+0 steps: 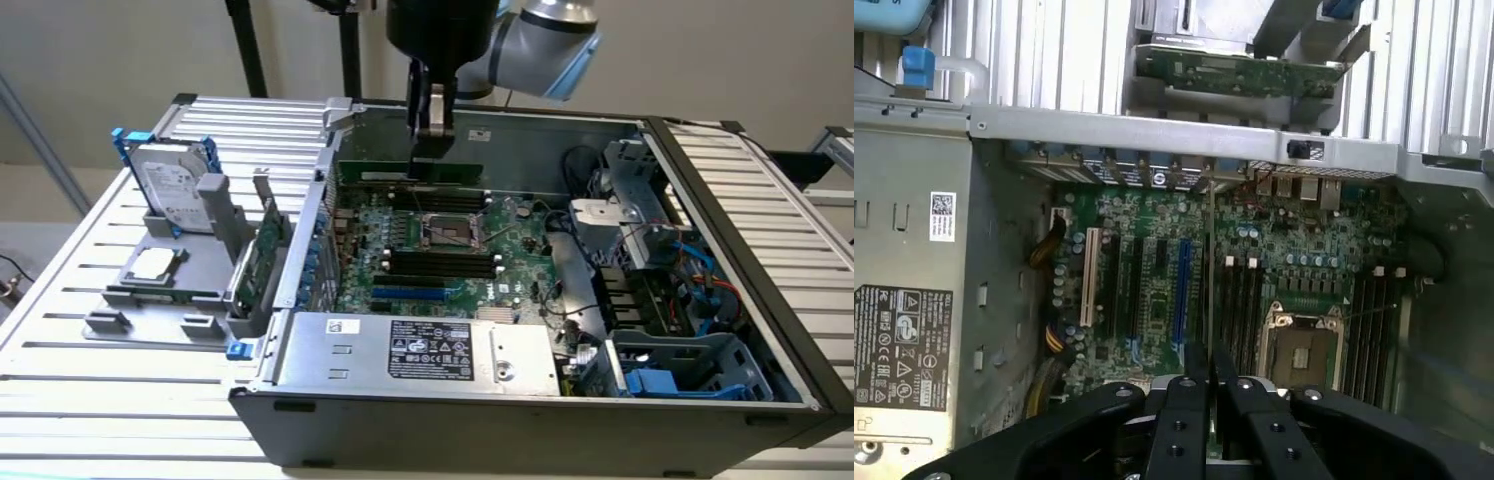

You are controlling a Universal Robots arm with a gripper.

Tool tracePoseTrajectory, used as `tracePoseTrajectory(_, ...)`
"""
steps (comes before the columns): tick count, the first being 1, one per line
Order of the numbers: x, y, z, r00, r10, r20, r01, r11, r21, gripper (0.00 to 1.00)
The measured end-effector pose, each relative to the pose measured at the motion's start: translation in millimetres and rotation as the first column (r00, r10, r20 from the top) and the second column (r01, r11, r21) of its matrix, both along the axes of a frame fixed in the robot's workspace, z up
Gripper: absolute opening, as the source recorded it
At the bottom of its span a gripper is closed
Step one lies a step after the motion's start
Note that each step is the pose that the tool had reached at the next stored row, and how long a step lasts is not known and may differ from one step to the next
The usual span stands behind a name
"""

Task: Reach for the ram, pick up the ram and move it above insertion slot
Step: 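Pick up the ram and move it above insertion slot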

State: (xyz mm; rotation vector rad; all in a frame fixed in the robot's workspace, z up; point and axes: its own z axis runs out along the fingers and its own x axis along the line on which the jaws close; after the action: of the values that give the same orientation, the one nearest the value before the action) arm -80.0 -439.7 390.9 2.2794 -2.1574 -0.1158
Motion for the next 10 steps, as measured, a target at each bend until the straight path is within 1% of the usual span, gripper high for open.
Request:
tracePoseTrajectory(3, 6.0, 6.7, -0.7, 1.0000, 0.000, 0.0000, 0.000, 1.0000, -0.0002, 0.13)
tracePoseTrajectory(5, 9.4, 10.4, -1.3, 1.0000, -0.001, 0.0000, 0.001, 1.0000, -0.0002, 0.13)
tracePoseTrajectory(7, 12.1, 13.0, -2.1, 1.0000, -0.005, 0.0000, 0.005, 1.0000, -0.0001, 0.13)
tracePoseTrajectory(10, 15.7, 15.9, -3.4, 0.9999, -0.014, 0.0000, 0.014, 0.9999, -0.0001, 0.13)
